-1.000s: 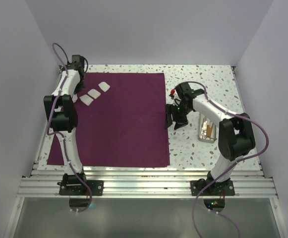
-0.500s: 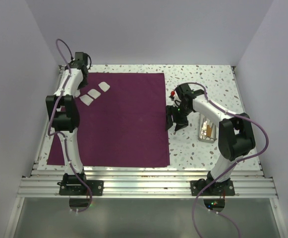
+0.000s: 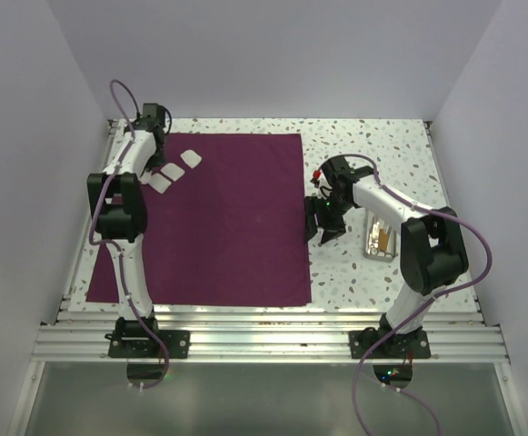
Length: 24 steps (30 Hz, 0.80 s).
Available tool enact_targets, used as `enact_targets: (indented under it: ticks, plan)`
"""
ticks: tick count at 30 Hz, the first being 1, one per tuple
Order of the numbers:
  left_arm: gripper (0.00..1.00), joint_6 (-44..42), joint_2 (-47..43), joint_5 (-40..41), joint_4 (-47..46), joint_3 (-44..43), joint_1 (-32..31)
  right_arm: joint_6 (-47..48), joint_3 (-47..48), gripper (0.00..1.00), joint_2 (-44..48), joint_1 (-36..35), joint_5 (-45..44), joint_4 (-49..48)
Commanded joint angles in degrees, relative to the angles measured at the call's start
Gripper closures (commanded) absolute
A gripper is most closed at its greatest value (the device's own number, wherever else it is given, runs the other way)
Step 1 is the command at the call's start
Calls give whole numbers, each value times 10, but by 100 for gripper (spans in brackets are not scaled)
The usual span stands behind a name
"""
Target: Prepare the surgical pack
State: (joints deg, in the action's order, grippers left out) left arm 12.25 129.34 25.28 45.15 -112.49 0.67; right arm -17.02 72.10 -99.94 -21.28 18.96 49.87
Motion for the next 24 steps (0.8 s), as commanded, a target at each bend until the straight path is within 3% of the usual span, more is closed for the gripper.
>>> enact_targets:
  ticks: [1,24]
  plan:
    - [100,-14,-12,-10,-25,10,-2,2,6,41,17,-3,1,2]
    - [100,-21,-17,16,-26,55,-41,14,-5,41,22,-4,2,4]
